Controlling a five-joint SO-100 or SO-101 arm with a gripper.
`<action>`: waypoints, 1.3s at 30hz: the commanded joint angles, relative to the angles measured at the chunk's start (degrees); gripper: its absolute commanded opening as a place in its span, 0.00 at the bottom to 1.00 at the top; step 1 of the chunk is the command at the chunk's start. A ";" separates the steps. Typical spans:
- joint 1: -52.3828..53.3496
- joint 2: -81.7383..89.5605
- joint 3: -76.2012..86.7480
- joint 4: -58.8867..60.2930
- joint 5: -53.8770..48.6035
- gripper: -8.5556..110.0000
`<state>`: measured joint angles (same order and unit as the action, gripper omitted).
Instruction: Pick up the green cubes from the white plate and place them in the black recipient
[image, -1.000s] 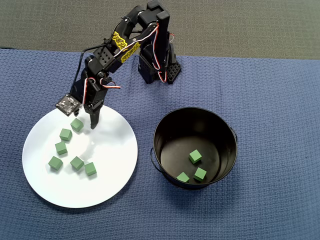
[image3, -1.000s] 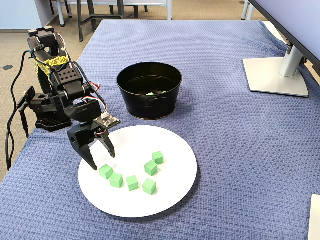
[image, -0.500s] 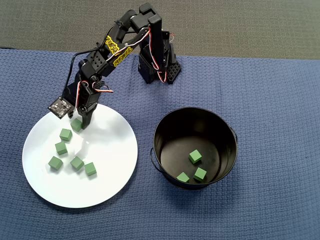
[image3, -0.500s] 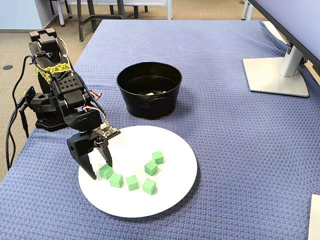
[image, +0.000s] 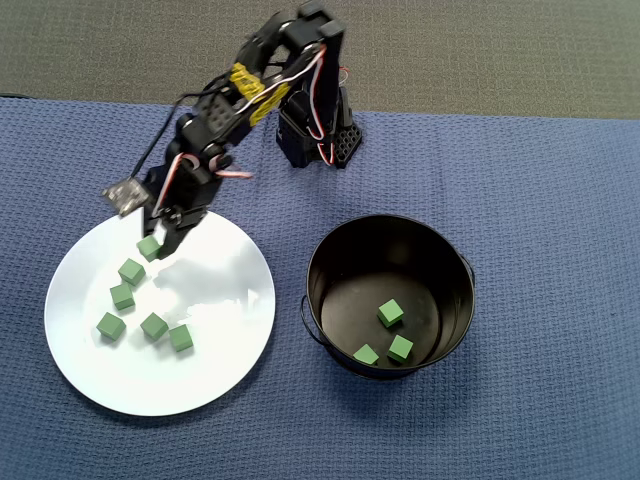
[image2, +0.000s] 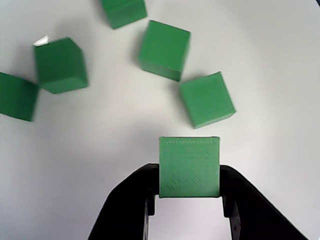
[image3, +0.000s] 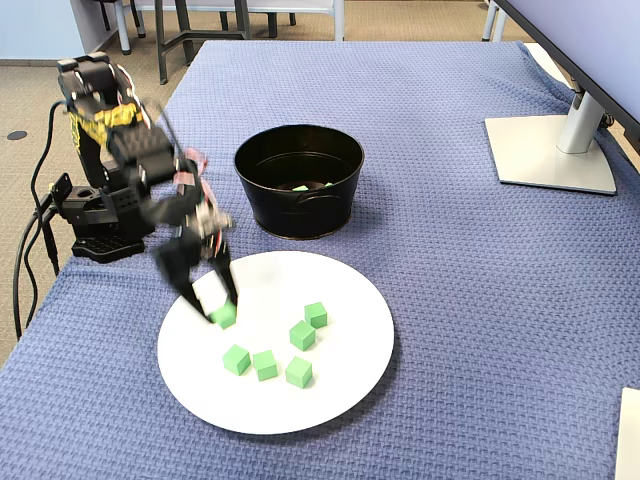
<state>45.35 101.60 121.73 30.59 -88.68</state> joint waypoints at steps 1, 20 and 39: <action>-6.77 18.63 -0.35 13.45 15.03 0.07; -52.47 24.79 -6.68 22.15 67.85 0.07; -36.12 26.19 -14.41 30.94 33.22 0.38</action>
<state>-2.81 127.18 110.92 61.00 -40.96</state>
